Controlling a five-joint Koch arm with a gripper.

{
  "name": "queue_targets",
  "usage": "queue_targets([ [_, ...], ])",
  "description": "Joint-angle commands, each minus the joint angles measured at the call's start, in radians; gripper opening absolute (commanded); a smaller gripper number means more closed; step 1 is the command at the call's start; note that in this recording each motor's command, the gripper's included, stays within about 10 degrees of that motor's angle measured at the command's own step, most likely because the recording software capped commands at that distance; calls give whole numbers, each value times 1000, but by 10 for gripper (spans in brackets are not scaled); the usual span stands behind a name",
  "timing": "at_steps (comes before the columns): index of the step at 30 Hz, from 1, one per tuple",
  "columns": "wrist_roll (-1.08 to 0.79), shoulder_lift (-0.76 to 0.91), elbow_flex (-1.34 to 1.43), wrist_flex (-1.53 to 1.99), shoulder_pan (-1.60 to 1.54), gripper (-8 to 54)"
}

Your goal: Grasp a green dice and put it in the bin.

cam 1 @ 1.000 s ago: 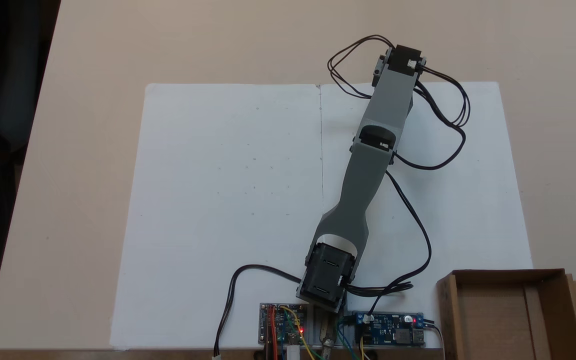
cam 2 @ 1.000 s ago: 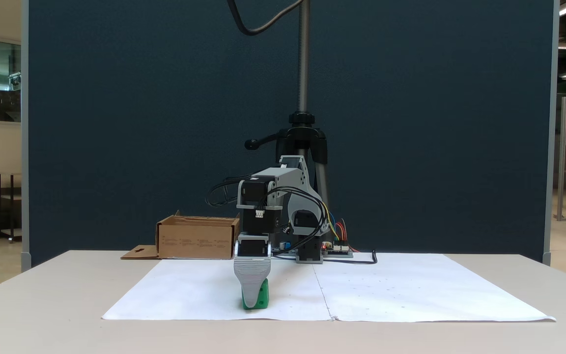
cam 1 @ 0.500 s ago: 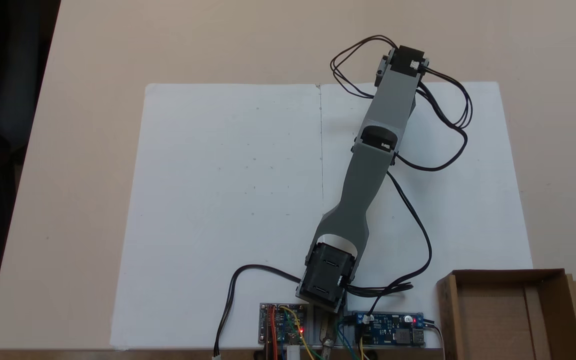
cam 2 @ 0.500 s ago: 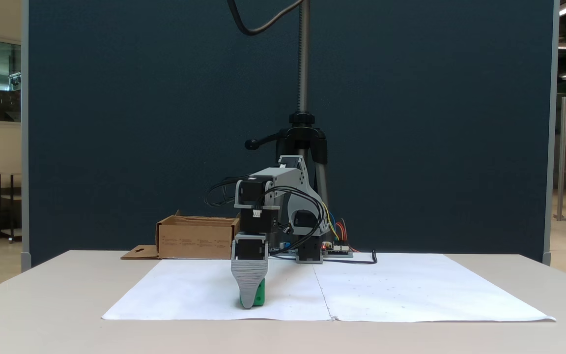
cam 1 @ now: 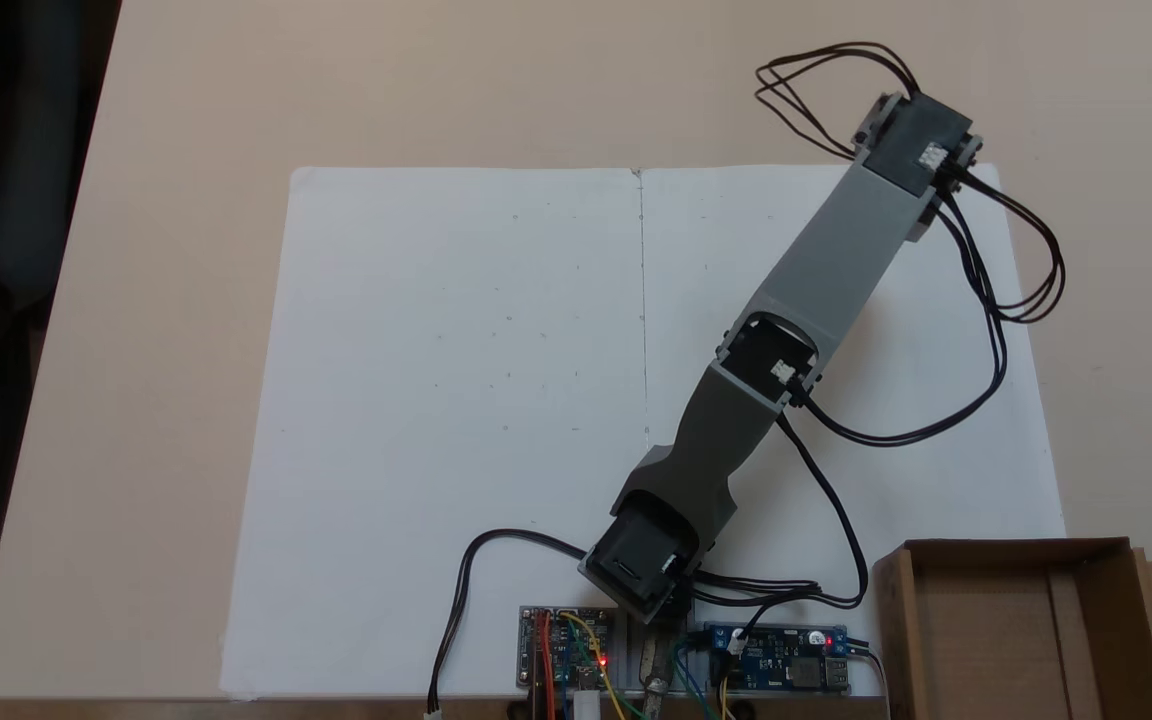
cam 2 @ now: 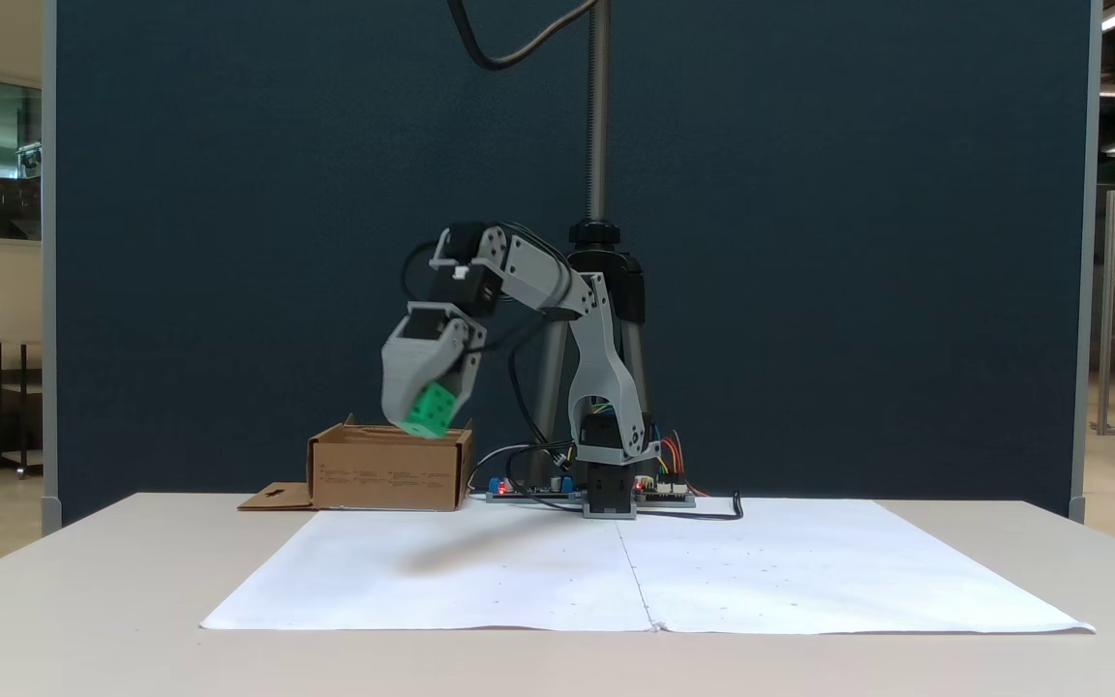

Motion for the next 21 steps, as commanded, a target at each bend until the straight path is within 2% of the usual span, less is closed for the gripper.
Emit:
queue_targets([
  [1,138,103,-57,60,103,116],
  [8,161,176,-58,121,385,116],
  [21,153,147,-95,107,870,116],
])
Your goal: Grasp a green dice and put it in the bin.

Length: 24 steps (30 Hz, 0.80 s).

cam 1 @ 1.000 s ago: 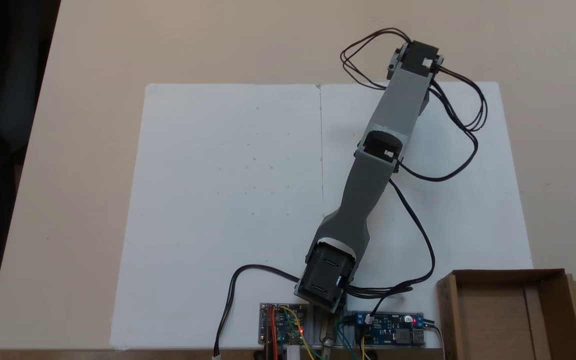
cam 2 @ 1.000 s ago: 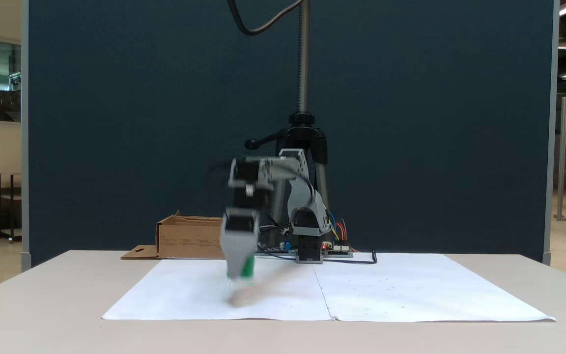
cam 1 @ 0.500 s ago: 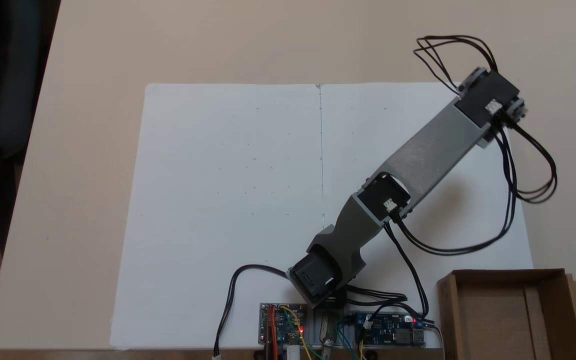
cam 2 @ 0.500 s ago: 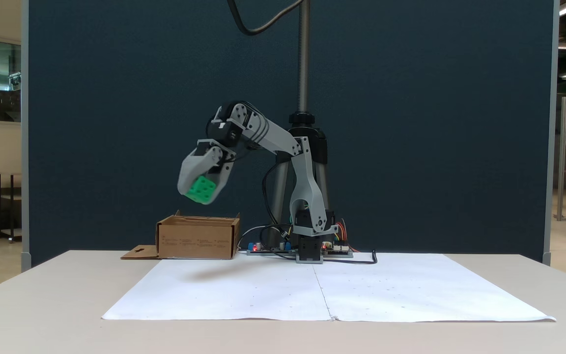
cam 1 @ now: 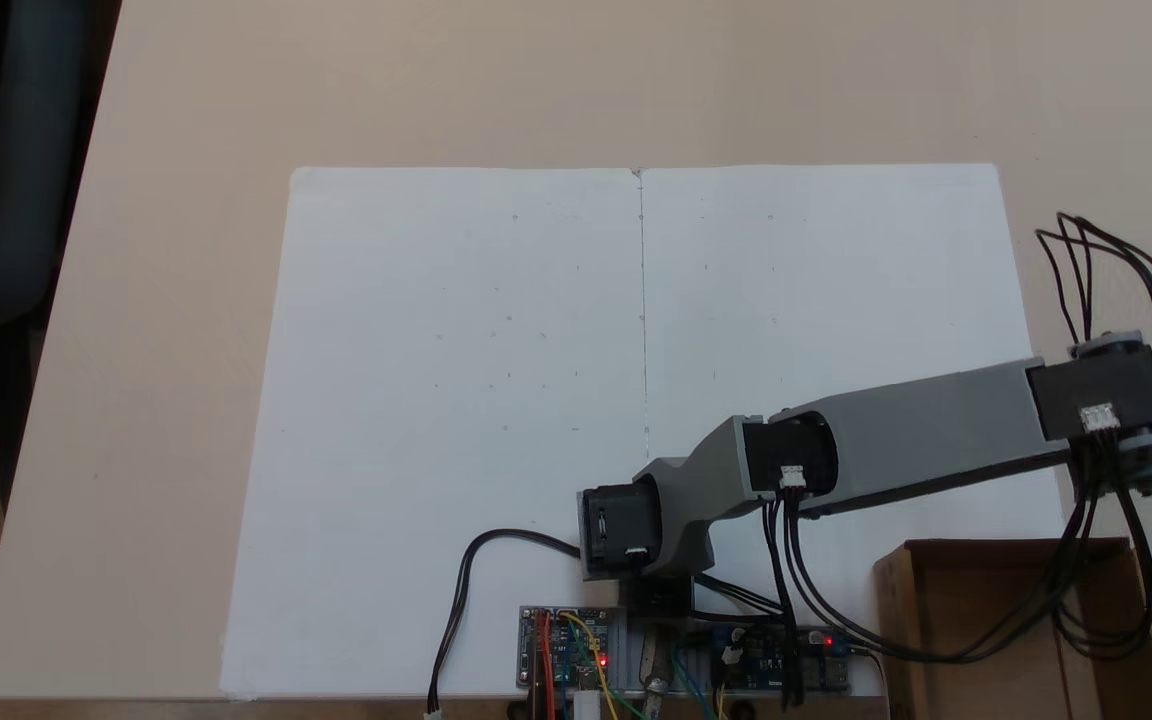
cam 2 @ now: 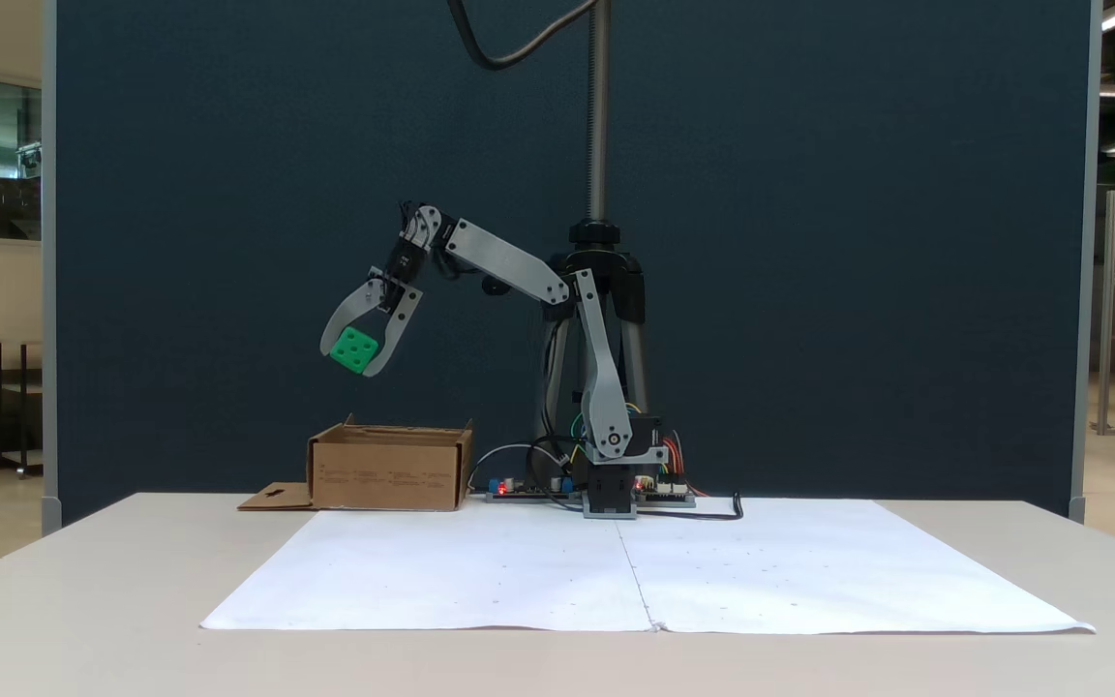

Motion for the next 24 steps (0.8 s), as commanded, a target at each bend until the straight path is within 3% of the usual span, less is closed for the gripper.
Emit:
queue_targets([
  [1,54,17,-55,21,72,116],
  [14,-57,-153,-32,107,328,116],
  [24,-199,-158,20,299,364,116],
])
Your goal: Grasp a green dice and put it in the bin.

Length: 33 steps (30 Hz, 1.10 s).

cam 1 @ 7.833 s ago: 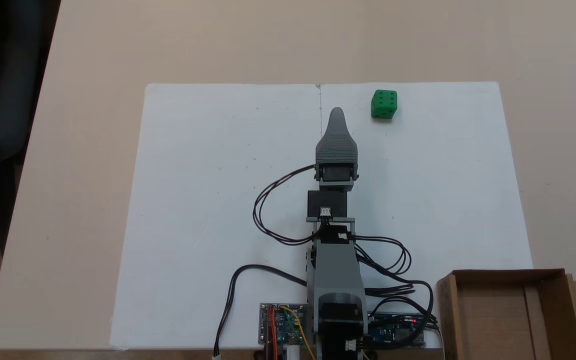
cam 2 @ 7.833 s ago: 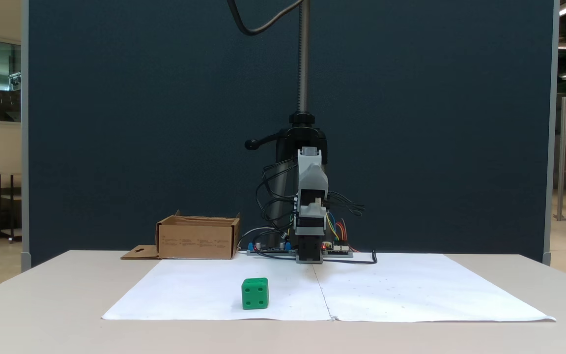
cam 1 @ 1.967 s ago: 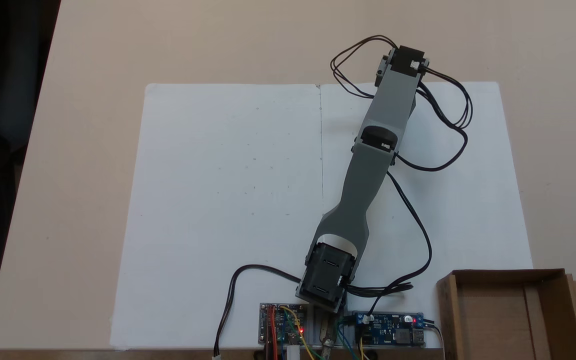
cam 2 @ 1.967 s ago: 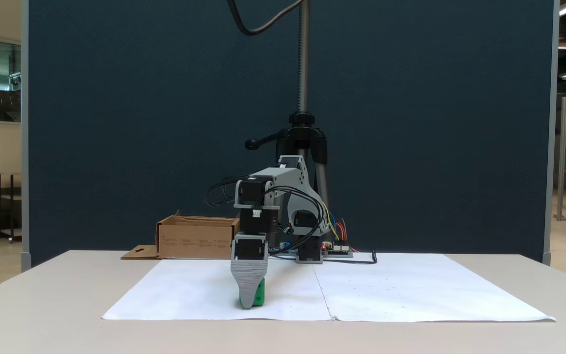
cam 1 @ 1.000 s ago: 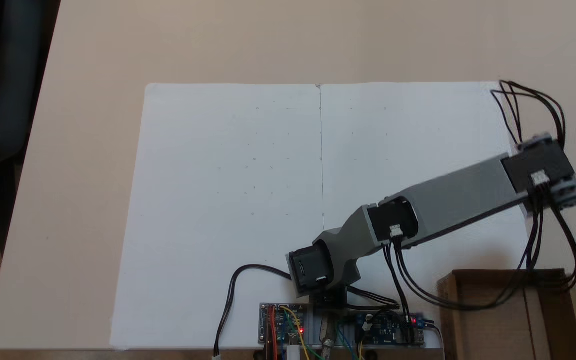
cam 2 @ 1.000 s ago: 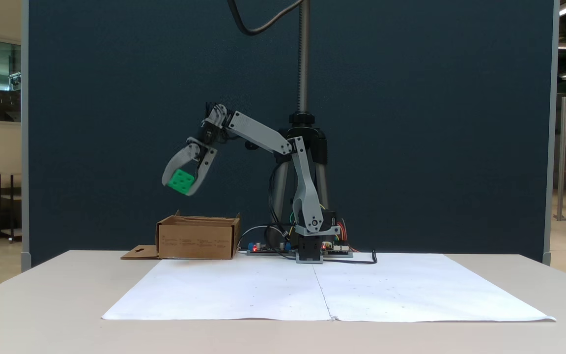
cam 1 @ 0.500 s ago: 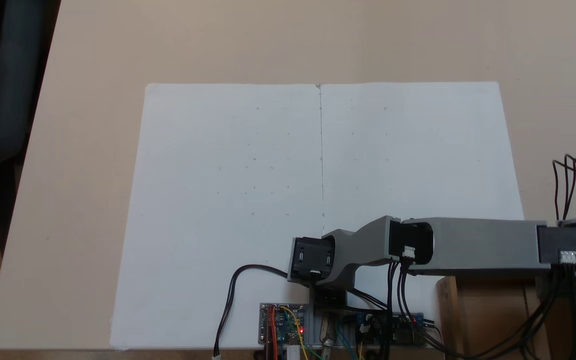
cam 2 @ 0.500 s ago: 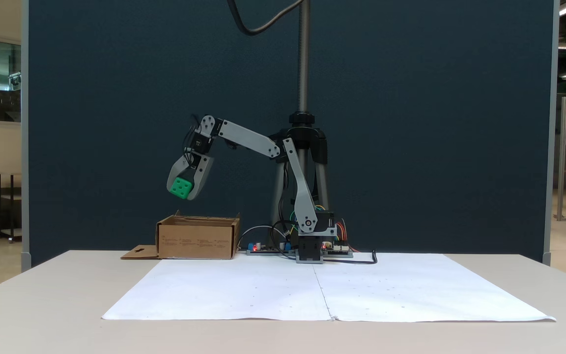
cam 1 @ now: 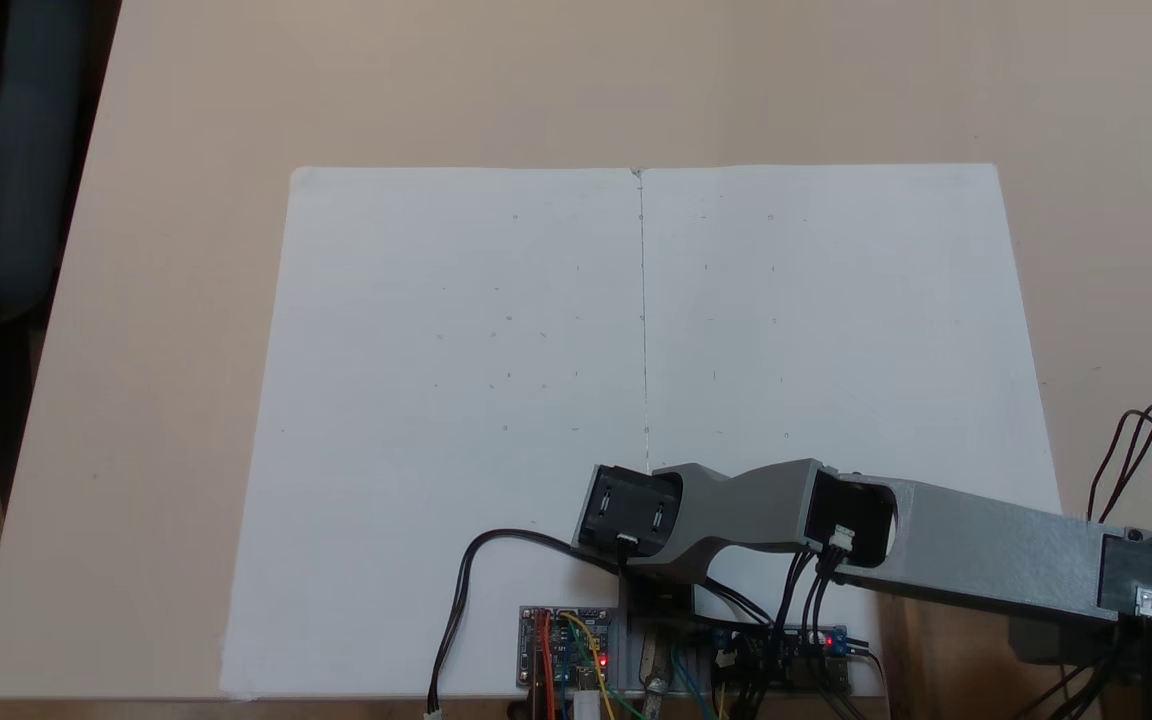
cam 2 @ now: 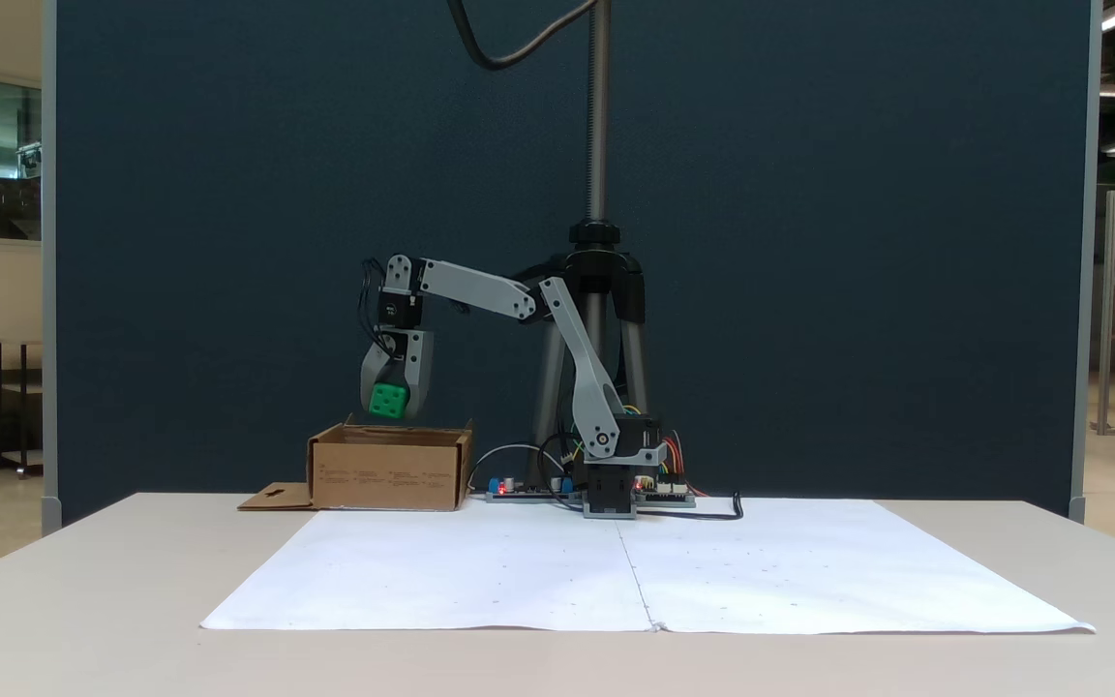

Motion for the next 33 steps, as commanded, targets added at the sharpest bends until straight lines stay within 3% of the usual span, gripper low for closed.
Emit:
queue_targets([
  [1,-100,29,3,138,9,116],
  [7,-109,34,77,143,-8,123],
  [8,-109,34,115,143,-20,263],
  [9,-107,34,155,143,-32,319],
  [13,-106,35,215,126,-48,449],
  [21,-86,100,210,-58,-60,439],
  [28,265,261,206,-501,-239,417],
  [33,264,345,207,-695,-420,417],
])
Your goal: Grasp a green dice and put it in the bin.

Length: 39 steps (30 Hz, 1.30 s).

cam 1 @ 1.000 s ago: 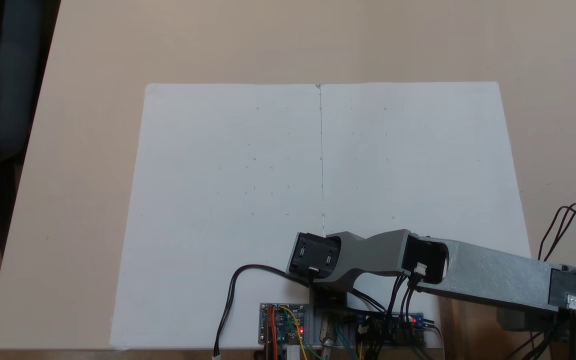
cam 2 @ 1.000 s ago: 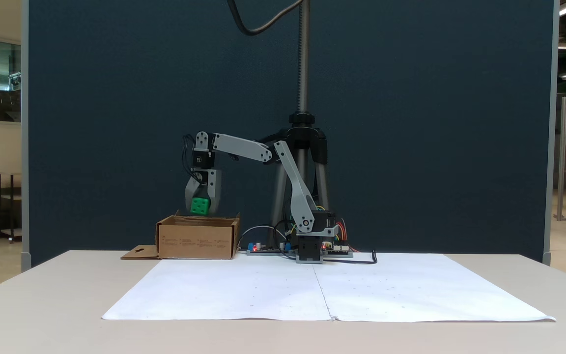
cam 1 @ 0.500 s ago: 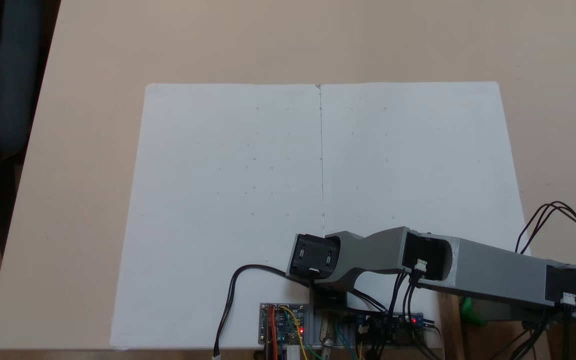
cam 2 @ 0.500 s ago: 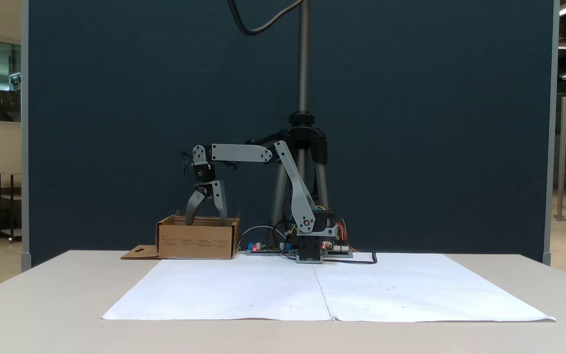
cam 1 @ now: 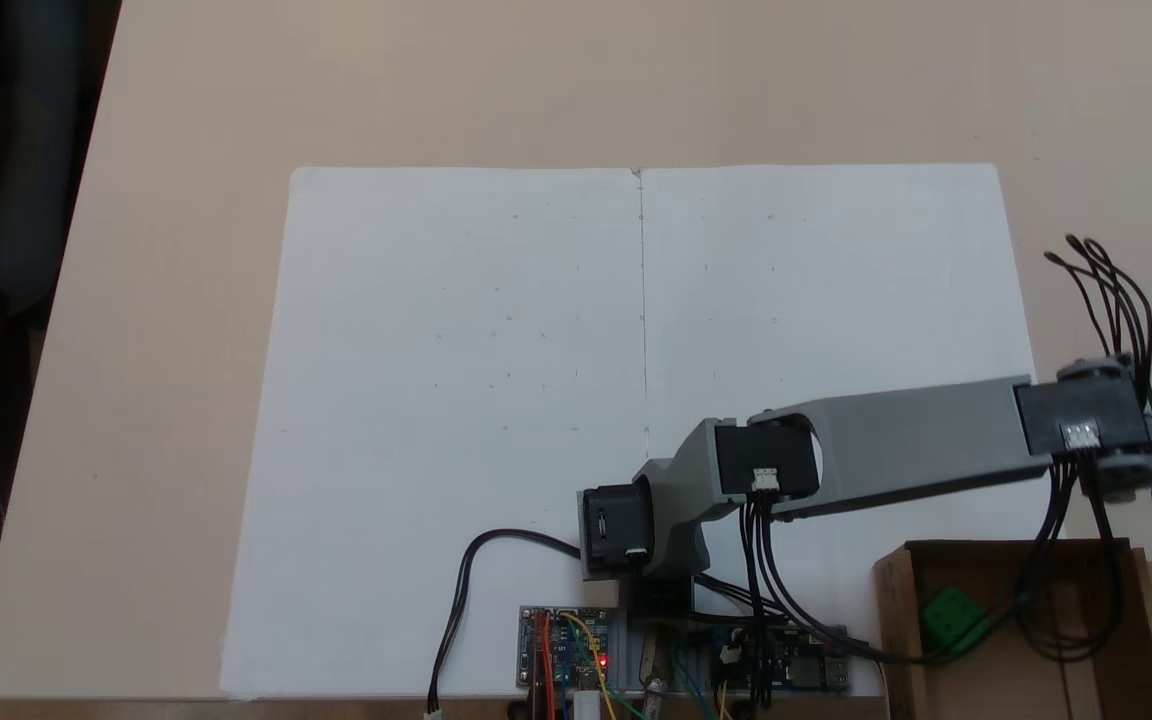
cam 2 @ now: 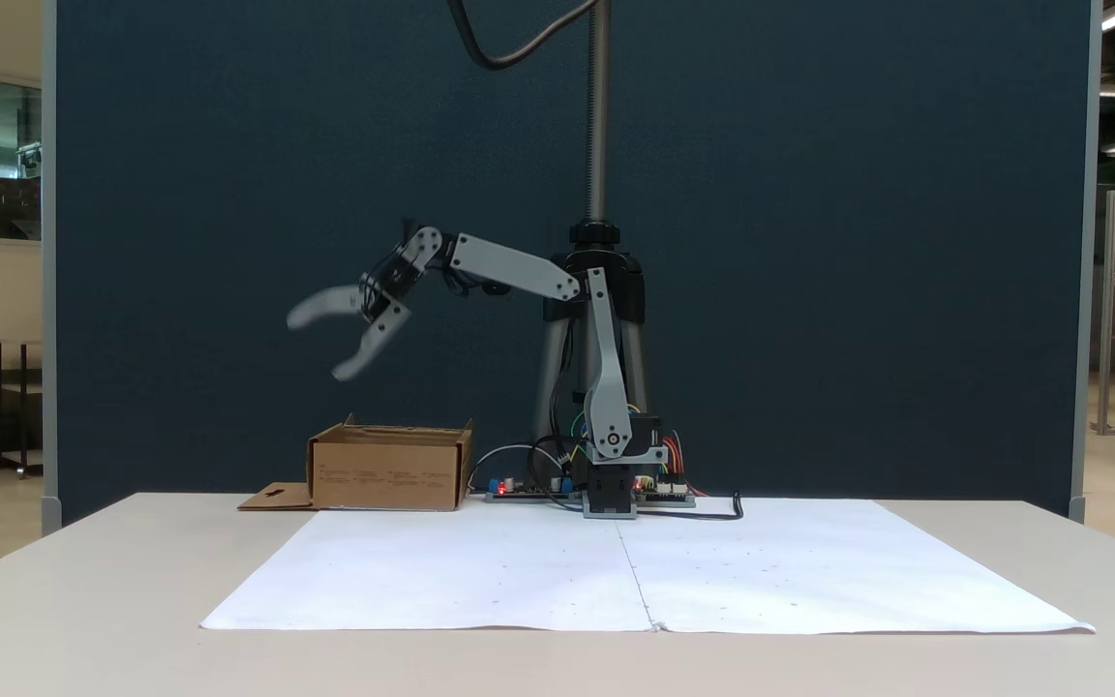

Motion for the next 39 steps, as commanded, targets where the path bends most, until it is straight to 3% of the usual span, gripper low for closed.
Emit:
queue_targets([
  [1,64,78,-25,-95,-72,417],
  [11,64,196,-15,-87,-488,418],
  [22,64,291,172,-91,-969,451],
  [25,64,353,296,-109,-1077,454],
  [28,63,477,615,-285,-1250,454],
  [39,14,782,1293,-701,-1417,447],
])
